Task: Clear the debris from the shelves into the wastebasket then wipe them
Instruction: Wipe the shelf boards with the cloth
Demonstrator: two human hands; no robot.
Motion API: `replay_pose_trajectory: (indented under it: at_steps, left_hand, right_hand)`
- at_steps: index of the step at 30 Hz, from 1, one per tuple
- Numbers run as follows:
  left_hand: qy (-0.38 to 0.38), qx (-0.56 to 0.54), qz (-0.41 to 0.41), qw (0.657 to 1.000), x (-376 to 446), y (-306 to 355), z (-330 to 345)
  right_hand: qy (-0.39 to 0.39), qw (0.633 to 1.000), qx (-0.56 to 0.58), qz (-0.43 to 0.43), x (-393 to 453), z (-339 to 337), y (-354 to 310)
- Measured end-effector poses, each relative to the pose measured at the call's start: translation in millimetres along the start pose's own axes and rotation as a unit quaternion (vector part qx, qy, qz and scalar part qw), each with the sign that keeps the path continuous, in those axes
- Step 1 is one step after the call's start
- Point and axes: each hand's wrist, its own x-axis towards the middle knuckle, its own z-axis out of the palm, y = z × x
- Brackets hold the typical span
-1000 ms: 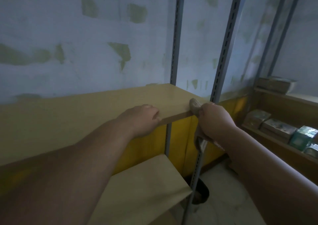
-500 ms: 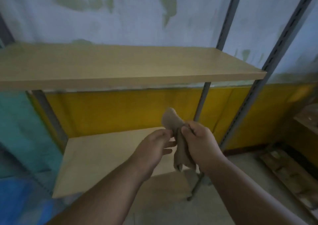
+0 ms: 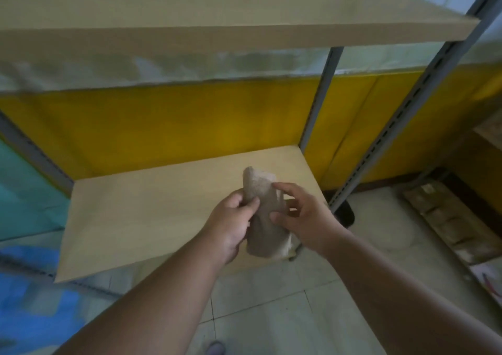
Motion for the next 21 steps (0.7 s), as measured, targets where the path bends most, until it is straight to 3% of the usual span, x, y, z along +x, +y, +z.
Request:
replay_pose_trajectory:
  at_steps: [5,7,11,16,18,21]
  left_hand:
    - [0.034,0.228,0.068,0.971,47.9,0.6,14.1]
    - [0.032,0.237,0.067,0.969,67.5,-4.2,21.7]
    - [-0.049,0.286,0.085,0.953,110.9,-31.3,29.7]
    - [-0.021,0.324,0.109,0.939,166.1,-66.5,42.1]
    - [-0.023,0.374,0.130,0.918,183.0,-80.0,45.5]
    - [-0.005,0.510,0.184,0.840,202.2,-100.0,41.7]
  right_hand:
    - [0.077,0.986,-0.145,0.010,31.9,-12.8,16.2]
    - [0.084,0.978,-0.191,0.007,50.7,-20.1,31.2]
    - [0.075,0.970,-0.231,0.009,93.0,-33.4,68.1]
    - [0.051,0.960,-0.274,-0.004,143.6,-45.3,114.1]
    - [0.038,0.961,-0.274,-0.002,160.5,-46.6,128.9]
    - [0.039,0.968,-0.250,-0.003,184.4,-52.3,146.0]
